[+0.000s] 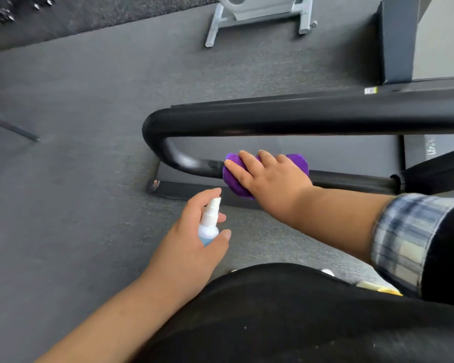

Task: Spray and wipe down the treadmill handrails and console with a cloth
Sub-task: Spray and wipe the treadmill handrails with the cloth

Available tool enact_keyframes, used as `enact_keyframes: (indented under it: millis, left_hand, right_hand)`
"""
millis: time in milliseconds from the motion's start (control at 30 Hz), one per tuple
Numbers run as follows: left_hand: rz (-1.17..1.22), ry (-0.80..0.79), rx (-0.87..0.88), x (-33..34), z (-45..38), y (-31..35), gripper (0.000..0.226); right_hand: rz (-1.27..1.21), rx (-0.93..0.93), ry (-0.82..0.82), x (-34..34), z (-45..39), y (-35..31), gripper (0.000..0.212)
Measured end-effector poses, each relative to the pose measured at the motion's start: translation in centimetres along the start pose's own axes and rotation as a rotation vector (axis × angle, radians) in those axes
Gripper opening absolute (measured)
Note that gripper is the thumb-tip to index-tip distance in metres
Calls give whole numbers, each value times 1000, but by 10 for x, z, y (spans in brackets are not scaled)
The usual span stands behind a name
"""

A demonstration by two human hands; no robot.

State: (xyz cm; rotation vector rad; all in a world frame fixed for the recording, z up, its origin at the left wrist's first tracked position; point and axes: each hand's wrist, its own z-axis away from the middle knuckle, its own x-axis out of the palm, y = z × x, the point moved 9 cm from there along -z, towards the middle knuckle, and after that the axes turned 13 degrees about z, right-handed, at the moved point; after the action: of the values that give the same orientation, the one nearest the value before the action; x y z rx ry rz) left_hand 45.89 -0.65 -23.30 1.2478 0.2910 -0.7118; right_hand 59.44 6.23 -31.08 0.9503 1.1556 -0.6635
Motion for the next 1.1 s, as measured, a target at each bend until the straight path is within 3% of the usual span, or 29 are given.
enact_keyframes:
  millis: [233, 400, 567, 833, 933, 1033, 1100]
  left_hand:
    - [-8, -6, -1, -8, 5, -5, 66]
    - [20, -7, 15, -6, 8, -12, 67]
    - [42, 41, -23, -18, 18, -33, 68]
    - [40, 83, -34, -35, 32, -49, 68]
    - [34, 70, -15, -38, 32, -51, 68]
    - [38, 62, 7, -46, 30, -55, 69]
    - [50, 53, 37, -52, 27, -54, 67]
  right_hand:
    - [-15, -5, 8, -25, -61, -38, 106]
    - [-60, 8, 10, -5, -15, -9, 98]
    - [47, 54, 6, 7, 17, 0, 99]
    - [-2, 33, 96, -31, -66, -52, 102]
    - [-249, 135, 188, -48, -81, -51, 96]
    - [-749, 334, 355, -62, -78, -34, 66]
    - [-945, 419, 423, -66, -74, -34, 55]
